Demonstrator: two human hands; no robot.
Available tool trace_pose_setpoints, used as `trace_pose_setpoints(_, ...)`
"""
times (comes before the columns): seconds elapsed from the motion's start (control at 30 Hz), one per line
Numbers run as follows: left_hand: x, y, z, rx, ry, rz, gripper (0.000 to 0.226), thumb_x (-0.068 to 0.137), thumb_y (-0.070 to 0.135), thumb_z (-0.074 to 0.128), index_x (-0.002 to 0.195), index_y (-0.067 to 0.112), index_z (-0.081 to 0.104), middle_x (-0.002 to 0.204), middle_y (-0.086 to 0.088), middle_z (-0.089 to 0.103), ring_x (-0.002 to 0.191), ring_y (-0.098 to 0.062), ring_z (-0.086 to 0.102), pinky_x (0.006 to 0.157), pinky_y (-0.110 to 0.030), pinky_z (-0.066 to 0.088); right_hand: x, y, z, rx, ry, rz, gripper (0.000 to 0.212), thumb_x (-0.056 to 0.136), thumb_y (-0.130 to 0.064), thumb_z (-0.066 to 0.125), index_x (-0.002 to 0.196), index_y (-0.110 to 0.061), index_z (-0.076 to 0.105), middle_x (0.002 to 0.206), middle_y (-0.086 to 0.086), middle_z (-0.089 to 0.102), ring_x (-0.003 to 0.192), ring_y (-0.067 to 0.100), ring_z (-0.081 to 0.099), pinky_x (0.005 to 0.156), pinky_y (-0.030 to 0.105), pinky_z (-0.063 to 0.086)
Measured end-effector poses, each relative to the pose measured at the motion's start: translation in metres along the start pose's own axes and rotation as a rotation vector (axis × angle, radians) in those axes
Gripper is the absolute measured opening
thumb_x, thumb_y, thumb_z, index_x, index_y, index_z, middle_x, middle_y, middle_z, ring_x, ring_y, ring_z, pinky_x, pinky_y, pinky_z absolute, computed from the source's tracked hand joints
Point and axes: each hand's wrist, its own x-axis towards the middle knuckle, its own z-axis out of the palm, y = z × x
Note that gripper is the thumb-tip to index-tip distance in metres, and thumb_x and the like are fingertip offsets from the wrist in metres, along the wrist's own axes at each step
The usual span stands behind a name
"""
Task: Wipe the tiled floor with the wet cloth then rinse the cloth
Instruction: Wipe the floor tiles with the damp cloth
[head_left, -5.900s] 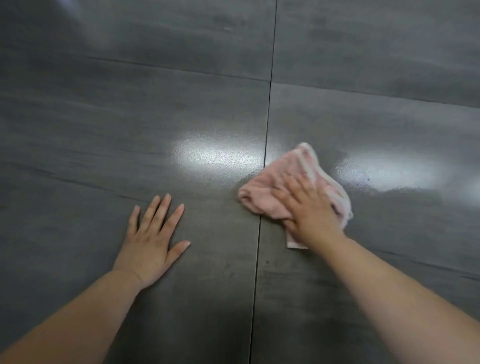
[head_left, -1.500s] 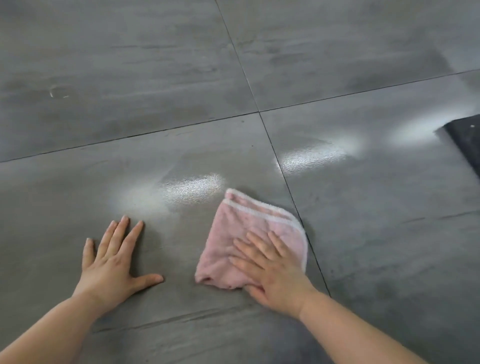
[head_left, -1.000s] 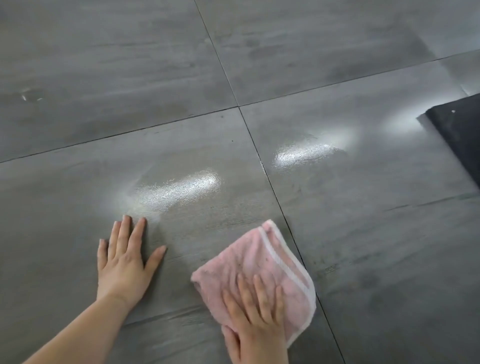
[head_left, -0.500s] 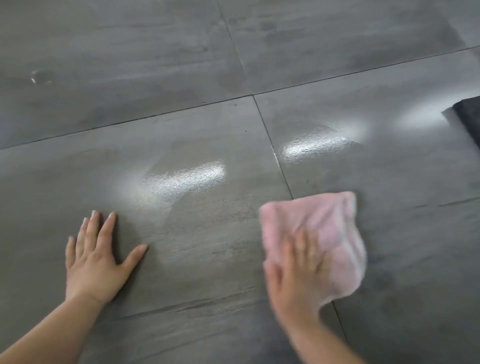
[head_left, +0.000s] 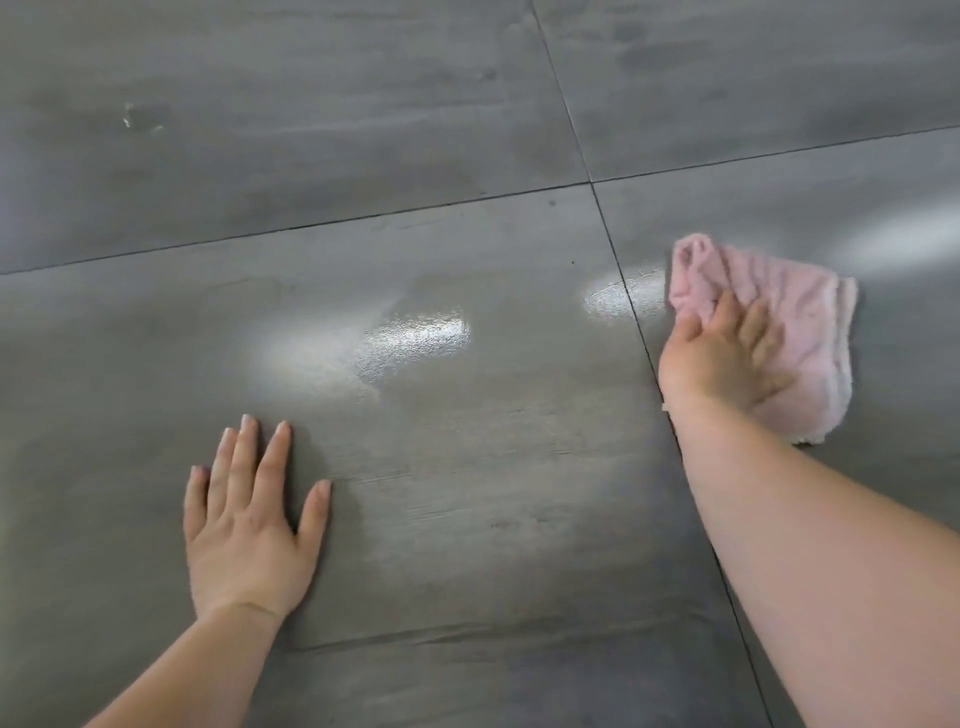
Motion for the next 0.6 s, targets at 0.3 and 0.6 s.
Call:
trace_pose_setpoints(0.3, 0.0, -0.004, -0.001, -0.044, -0.063, 0.012, 0.075, 0.087, 0.06, 0.011, 0.126, 0.008, 0.047, 0.136, -0.021, 0.046, 0.127, -0.021, 0.025, 0.109, -0.013, -0.012, -0.151, -0.112, 0.072, -0.099, -0.328, -0.97, 0.053, 0.097, -0.032, 0.03, 0.147, -0.025, 0.013, 0.158, -0.004, -0.003, 0.144, 0.02, -0.012, 0.111, 0.045, -0.019)
trace_pose_setpoints(0.6, 0.003, -0.004, -0.003, -0.024, -0.082, 0.016, 0.073, 0.088, 0.058, 0.004, 0.126, 0.01, 0.043, 0.133, -0.02, 0.049, 0.126, -0.023, 0.025, 0.111, -0.017, -0.012, 0.024, -0.006, 0.001, -0.189, 0.025, -0.662, 0.07, 0.076, -0.044, 0.014, 0.138, -0.02, 0.037, 0.153, -0.001, 0.026, 0.14, 0.022, 0.019, 0.112, 0.038, 0.016)
